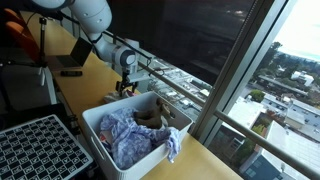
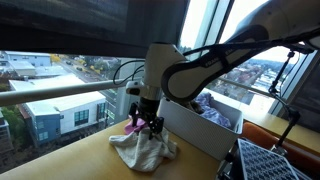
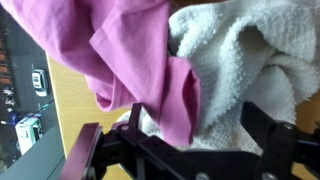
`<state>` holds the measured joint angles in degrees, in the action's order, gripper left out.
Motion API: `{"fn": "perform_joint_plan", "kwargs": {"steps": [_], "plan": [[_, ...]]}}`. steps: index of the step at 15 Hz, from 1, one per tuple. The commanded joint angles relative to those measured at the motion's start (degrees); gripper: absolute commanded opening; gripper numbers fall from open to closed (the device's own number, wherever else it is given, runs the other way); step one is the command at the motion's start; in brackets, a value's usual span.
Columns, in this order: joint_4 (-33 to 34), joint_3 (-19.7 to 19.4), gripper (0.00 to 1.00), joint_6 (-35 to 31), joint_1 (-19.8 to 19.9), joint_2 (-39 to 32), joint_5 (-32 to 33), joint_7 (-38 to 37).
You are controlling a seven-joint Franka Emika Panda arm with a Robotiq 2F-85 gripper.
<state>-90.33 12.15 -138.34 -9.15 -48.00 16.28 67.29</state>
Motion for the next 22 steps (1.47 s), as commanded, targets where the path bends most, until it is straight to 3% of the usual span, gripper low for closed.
{"fn": "perform_joint_plan", "kwargs": {"steps": [1,6,12,18,22], "plan": [[2.3,-0.6,0.85,-1.0,0.9,-3.8,0.0,1.9],[2.5,-0.8,0.43,0.7,1.9,-3.4,-0.7,0.7],[-10.3,2.7,0.01,6.6,5.0,13.0,-9.7,-6.1],[-16.3,1.6,0.02,4.7,7.2,29.4,-16.0,-10.6],[-17.0,-1.3,0.02,4.4,9.3,39.0,-17.4,-12.1]]}}
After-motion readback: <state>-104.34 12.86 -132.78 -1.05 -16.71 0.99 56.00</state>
